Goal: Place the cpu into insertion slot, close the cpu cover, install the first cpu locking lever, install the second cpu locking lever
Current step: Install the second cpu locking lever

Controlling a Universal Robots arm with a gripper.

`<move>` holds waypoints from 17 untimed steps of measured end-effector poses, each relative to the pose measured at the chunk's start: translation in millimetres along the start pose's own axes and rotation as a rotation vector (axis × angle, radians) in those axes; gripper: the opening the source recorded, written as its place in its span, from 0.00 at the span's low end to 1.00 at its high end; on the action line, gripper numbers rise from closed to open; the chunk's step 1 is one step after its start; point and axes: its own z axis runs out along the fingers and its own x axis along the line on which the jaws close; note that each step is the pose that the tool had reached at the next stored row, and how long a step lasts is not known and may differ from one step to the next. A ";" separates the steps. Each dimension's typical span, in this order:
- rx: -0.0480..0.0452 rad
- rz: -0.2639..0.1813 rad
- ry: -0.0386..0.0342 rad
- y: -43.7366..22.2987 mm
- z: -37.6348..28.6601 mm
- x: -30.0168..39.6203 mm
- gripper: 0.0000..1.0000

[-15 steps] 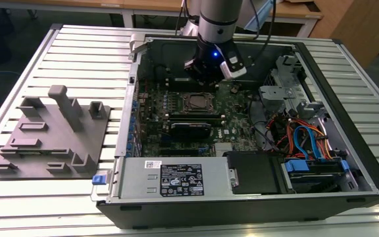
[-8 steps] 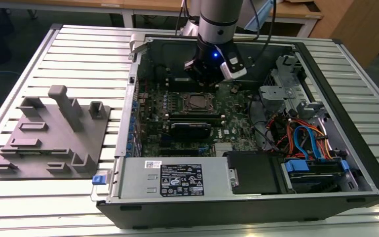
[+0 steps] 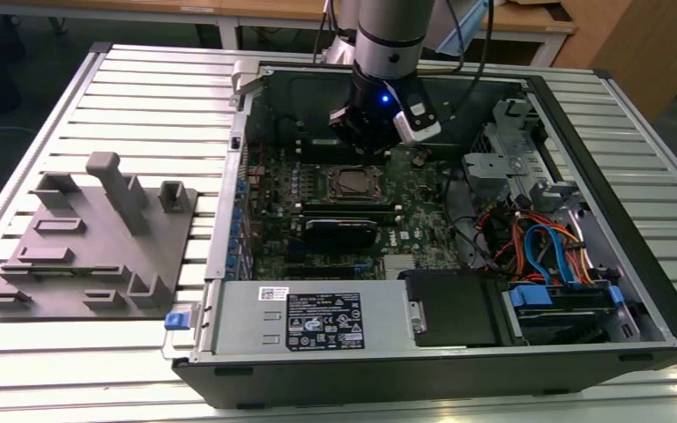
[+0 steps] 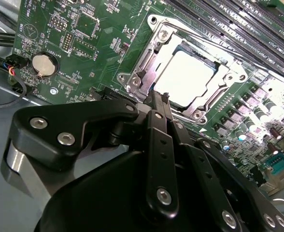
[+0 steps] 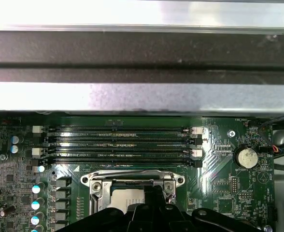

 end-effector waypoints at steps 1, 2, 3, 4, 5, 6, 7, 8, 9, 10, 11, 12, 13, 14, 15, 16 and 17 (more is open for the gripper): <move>0.0000 0.000 0.0000 0.0 0.0 0.0 0.11; 0.0001 0.000 0.0000 0.0 0.0 0.0 0.11; 0.0001 0.000 0.0000 -0.1 0.0 0.0 0.11; 0.0000 0.000 0.0000 -0.2 0.0 0.0 0.11; -0.0001 0.000 0.0000 -0.4 0.0 0.0 0.11; 0.0000 0.000 0.0000 -0.6 0.0 0.0 0.11; 0.0001 0.000 0.0000 -0.6 -0.1 0.0 0.11; 0.0000 0.000 0.0000 -0.7 0.0 0.0 0.11; 0.0001 0.000 -0.0001 -0.7 -0.1 0.0 0.11; 0.0000 0.000 0.0000 -0.7 0.0 0.0 0.11; 0.0004 0.000 0.0002 -0.8 -0.5 0.0 0.11; 0.0002 0.000 0.0000 -0.8 -1.8 0.0 0.11; 0.0003 0.000 0.0000 -0.6 -3.9 -0.1 0.11; 0.0002 0.000 0.0000 -0.4 -6.2 -0.1 0.11; 0.0002 0.000 0.0000 -0.3 -7.1 -0.1 0.11; 0.0000 0.000 -0.0001 -0.3 -7.0 -0.1 0.11; 0.0000 0.000 -0.0001 -0.3 -7.0 -0.1 0.11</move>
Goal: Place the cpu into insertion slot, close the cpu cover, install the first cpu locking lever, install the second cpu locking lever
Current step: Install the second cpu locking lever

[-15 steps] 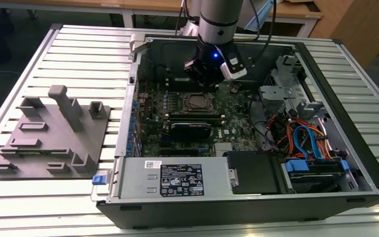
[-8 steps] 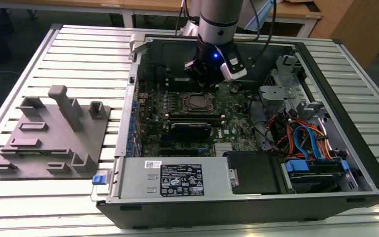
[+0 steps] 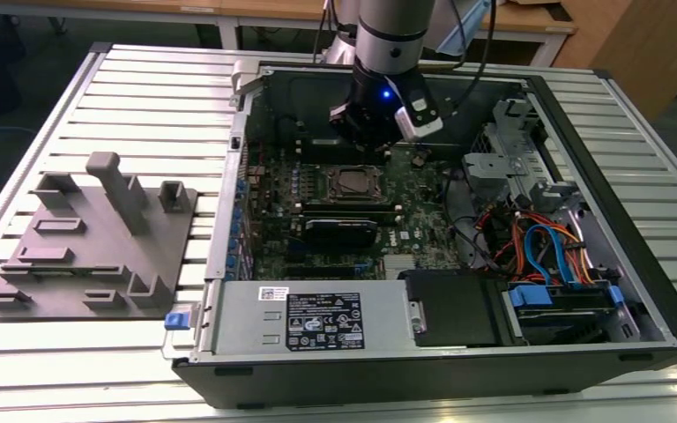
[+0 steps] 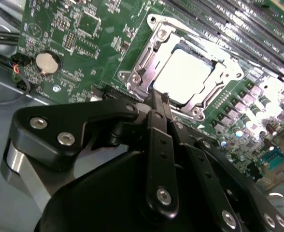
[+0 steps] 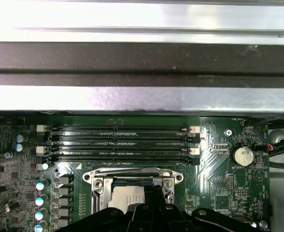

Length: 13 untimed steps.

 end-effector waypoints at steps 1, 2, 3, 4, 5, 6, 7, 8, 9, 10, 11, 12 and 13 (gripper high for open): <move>0.0001 0.000 0.0001 0.0 -0.1 0.0 0.11; 0.0001 0.000 0.0001 0.0 -0.2 0.0 0.11; 0.0001 0.000 0.0001 0.0 -0.2 0.0 0.11; 0.0002 0.000 0.0001 0.0 -0.3 0.0 0.11; 0.0002 0.000 0.0001 0.0 -0.3 0.0 0.11; 0.0001 0.000 0.0001 0.0 -0.3 0.0 0.11; 0.0001 0.000 0.0001 0.0 -0.5 0.0 0.11; 0.0001 0.000 0.0001 0.0 -0.8 0.0 0.11; 0.0002 0.000 0.0001 0.0 -0.8 0.0 0.11; 0.0003 0.000 0.0002 -0.2 -0.9 0.1 0.11; 0.0003 0.000 0.0002 -0.4 -0.9 0.0 0.11; 0.0003 0.000 0.0001 -0.7 -0.9 0.0 0.11; 0.0002 0.000 0.0001 -1.0 -0.9 0.0 0.11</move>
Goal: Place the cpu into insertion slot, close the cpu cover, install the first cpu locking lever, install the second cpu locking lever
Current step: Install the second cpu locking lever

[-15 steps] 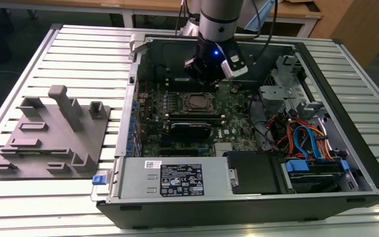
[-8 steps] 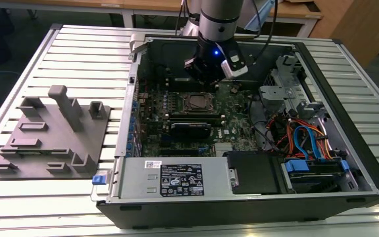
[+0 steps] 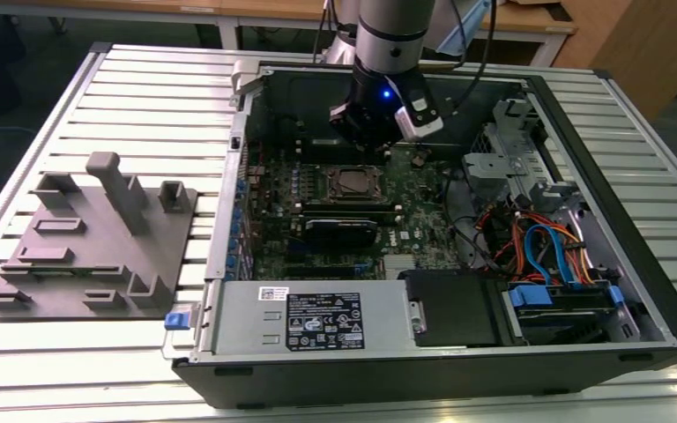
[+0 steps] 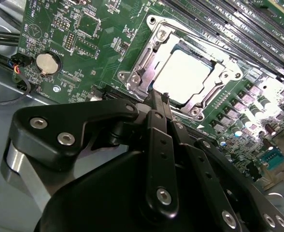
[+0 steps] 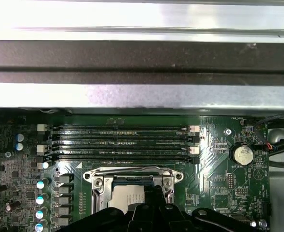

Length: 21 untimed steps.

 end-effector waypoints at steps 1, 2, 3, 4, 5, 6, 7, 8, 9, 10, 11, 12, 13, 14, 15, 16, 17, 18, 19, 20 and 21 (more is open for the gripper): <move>0.0001 0.000 0.0000 -0.4 -0.1 0.0 0.11; 0.0000 0.000 0.0001 -0.8 -0.1 0.0 0.11; -0.0001 0.000 0.0000 -1.1 -0.1 0.0 0.11; -0.0002 0.000 -0.0001 -1.2 0.0 0.0 0.11; -0.0001 0.000 0.0000 -1.2 0.0 0.0 0.11; 0.0000 0.000 0.0000 -1.3 -0.1 0.0 0.11; 0.0002 0.000 0.0000 -1.3 -0.1 0.0 0.11; 0.0002 0.000 0.0000 -1.4 -0.1 0.0 0.11; 0.0003 0.000 0.0000 -1.4 -0.1 0.0 0.11; 0.0004 0.000 0.0001 -1.4 -0.2 0.0 0.11; 0.0005 0.000 0.0009 -1.4 -0.6 0.0 0.11; 0.0003 0.000 0.0032 -1.3 -0.9 -0.2 0.11; 0.0003 0.000 0.0046 -1.3 -1.3 -0.2 0.11; 0.0004 0.000 0.0051 -1.2 -2.1 -0.2 0.11; 0.0003 0.000 0.0052 -1.1 -3.9 -0.2 0.11; 0.0003 0.000 0.0051 -0.9 -6.4 -0.2 0.11; 0.0002 0.000 0.0051 -0.7 -9.9 -0.3 0.11; 0.0003 0.000 0.0052 -0.5 -12.9 -0.3 0.11; 0.0003 0.000 0.0052 -0.3 -15.0 -0.3 0.11; 0.0004 0.000 0.0053 -0.2 -16.3 -0.4 0.11; 0.0002 0.000 0.0052 -0.2 -16.6 -0.4 0.11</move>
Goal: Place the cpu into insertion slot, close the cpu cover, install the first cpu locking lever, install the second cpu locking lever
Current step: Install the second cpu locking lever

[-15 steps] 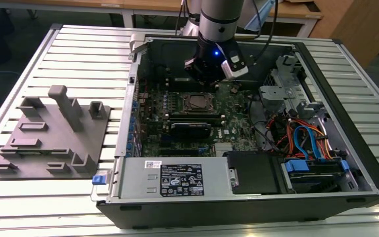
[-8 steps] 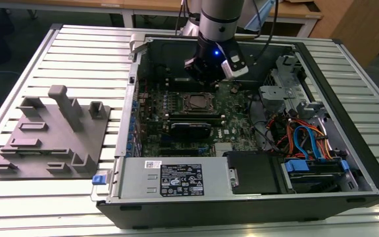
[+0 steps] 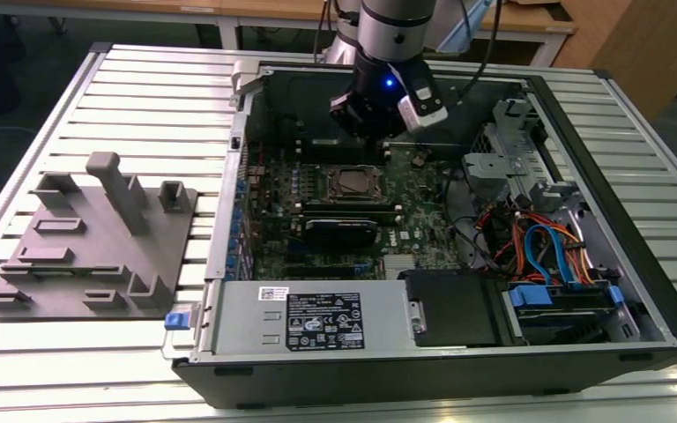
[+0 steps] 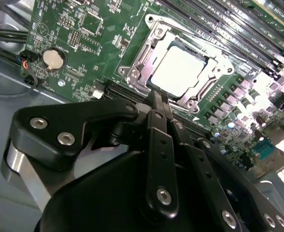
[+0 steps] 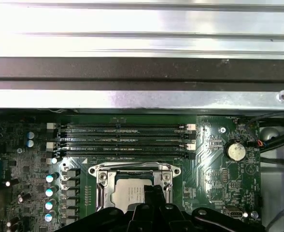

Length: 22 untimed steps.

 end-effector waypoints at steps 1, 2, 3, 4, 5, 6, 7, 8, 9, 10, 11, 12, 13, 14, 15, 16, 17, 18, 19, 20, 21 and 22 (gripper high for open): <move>-0.0003 0.000 -0.0001 -0.1 0.1 0.0 0.11; -0.0003 0.000 -0.0001 -0.3 0.0 0.0 0.11; 0.0000 0.000 0.0000 -0.4 0.0 0.0 0.11; 0.0000 0.000 0.0000 -0.6 -0.1 0.0 0.11; 0.0000 0.000 0.0000 -0.9 -0.1 0.0 0.11; 0.0000 0.000 0.0000 -1.2 -0.1 0.0 0.11; -0.0001 0.000 -0.0001 -1.3 -0.1 0.0 0.11; 0.0000 0.000 0.0000 -1.3 -0.1 0.0 0.11; 0.0000 0.000 0.0000 -1.3 -0.1 0.0 0.11; 0.0000 0.000 0.0000 -1.8 -0.1 0.0 0.11; -0.0001 0.000 0.0000 -2.3 -0.2 0.0 0.11; 0.0000 0.000 0.0000 -2.3 -0.2 0.0 0.11; 0.0000 0.000 0.0000 -2.3 -0.2 0.0 0.11; 0.0000 0.000 0.0000 -2.4 -0.2 0.1 0.11; 0.0000 0.000 0.0000 -2.4 -0.2 0.1 0.11; 0.0000 0.000 0.0000 -2.4 -0.2 0.1 0.11; 0.0000 0.000 0.0000 -2.4 -0.2 0.1 0.11; 0.0000 0.000 0.0000 -2.4 -0.2 0.1 0.11; 0.0000 0.000 0.0000 -2.3 -0.2 0.1 0.11; 0.0000 0.000 0.0000 -2.3 -0.2 0.1 0.11; 0.0000 0.000 0.0000 -2.3 -0.2 0.1 0.11; 0.0005 0.000 0.0000 -2.5 -0.2 0.1 0.11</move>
